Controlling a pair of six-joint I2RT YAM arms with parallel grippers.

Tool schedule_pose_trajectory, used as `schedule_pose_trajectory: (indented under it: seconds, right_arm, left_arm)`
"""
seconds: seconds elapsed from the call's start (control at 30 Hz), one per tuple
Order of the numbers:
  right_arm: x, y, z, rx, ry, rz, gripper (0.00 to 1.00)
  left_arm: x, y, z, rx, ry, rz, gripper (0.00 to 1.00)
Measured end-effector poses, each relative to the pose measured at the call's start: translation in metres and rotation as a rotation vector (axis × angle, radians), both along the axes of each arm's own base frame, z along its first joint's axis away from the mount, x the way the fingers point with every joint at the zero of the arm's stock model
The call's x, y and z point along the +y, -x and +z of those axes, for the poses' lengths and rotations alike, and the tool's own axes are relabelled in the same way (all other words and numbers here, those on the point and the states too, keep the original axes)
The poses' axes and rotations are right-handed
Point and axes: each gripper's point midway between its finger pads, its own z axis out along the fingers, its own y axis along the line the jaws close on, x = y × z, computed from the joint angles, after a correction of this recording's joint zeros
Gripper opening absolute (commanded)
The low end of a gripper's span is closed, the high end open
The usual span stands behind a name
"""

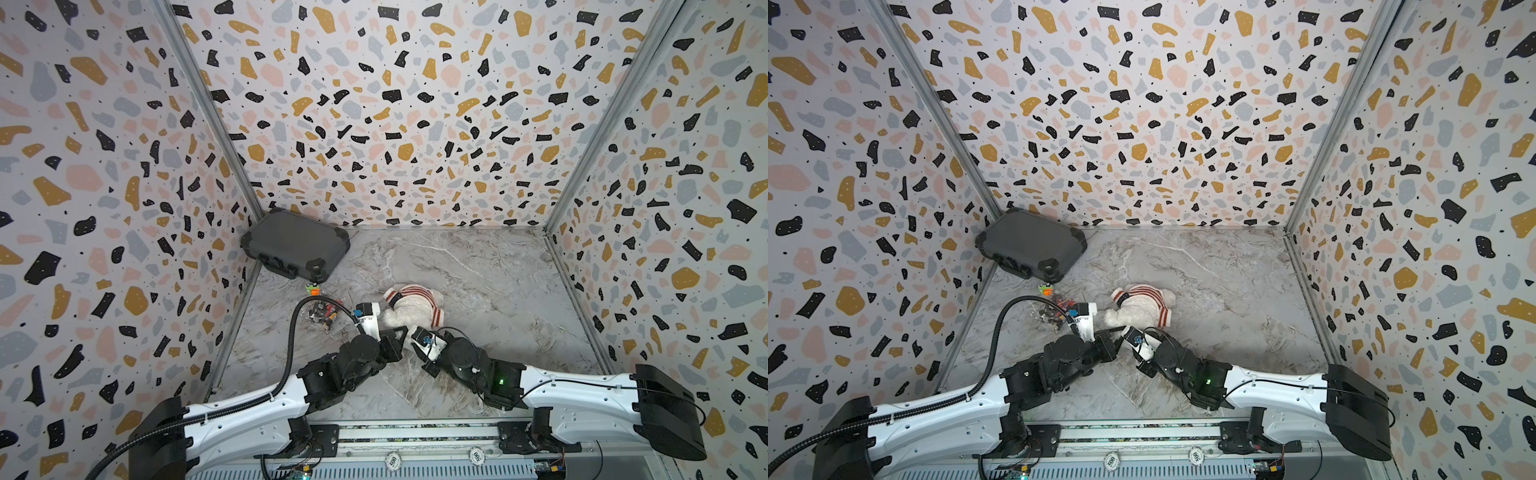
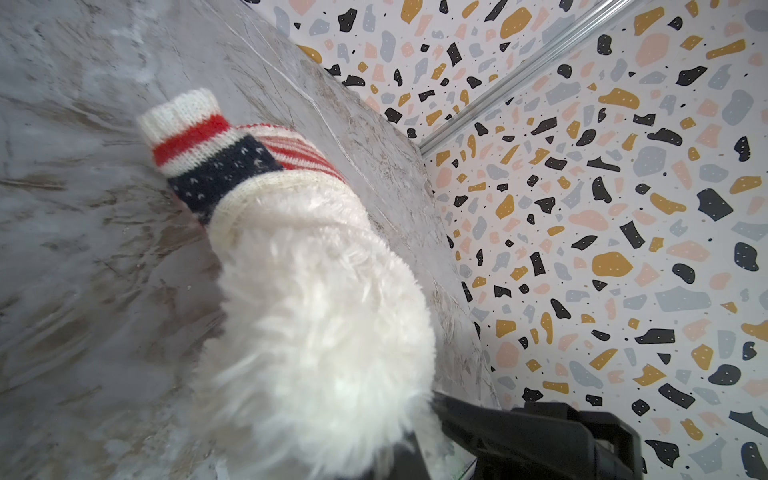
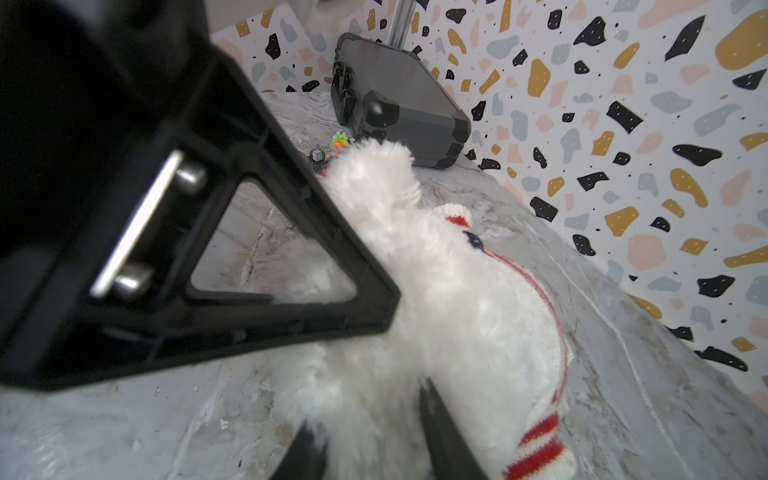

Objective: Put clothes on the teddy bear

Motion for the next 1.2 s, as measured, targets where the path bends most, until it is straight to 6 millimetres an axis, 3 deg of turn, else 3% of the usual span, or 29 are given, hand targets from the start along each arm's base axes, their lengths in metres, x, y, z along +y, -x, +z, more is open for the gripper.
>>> schedule_pose_trajectory:
  seconds: [0.13, 0.43, 0.6, 0.9, 1.07, 1.2]
  right_arm:
    - [0.002, 0.002, 0.002, -0.008, 0.003, 0.011, 0.07]
    - [-0.01, -0.002, 0.017, 0.008, -0.036, 0.037, 0.0]
    - [-0.027, -0.015, 0.025, 0.084, -0.097, 0.063, 0.0]
    - [-0.047, -0.021, 0.049, 0.202, -0.231, 0.145, 0.0]
    - [-0.055, -0.016, 0.077, 0.227, -0.323, 0.203, 0.0]
    - [-0.063, -0.012, 0.095, 0.237, -0.39, 0.242, 0.0]
  left_arm:
    - [0.0, 0.0, 0.003, -0.006, 0.009, 0.003, 0.0]
    - [0.002, 0.001, 0.021, -0.045, 0.032, -0.008, 0.46]
    - [0.009, 0.004, 0.033, -0.088, 0.025, -0.013, 0.59]
    - [0.015, 0.004, 0.077, -0.214, -0.014, -0.024, 0.6]
    - [0.03, 0.005, 0.09, -0.255, 0.001, 0.014, 0.57]
    - [0.04, 0.005, 0.09, -0.266, 0.0, 0.045, 0.56]
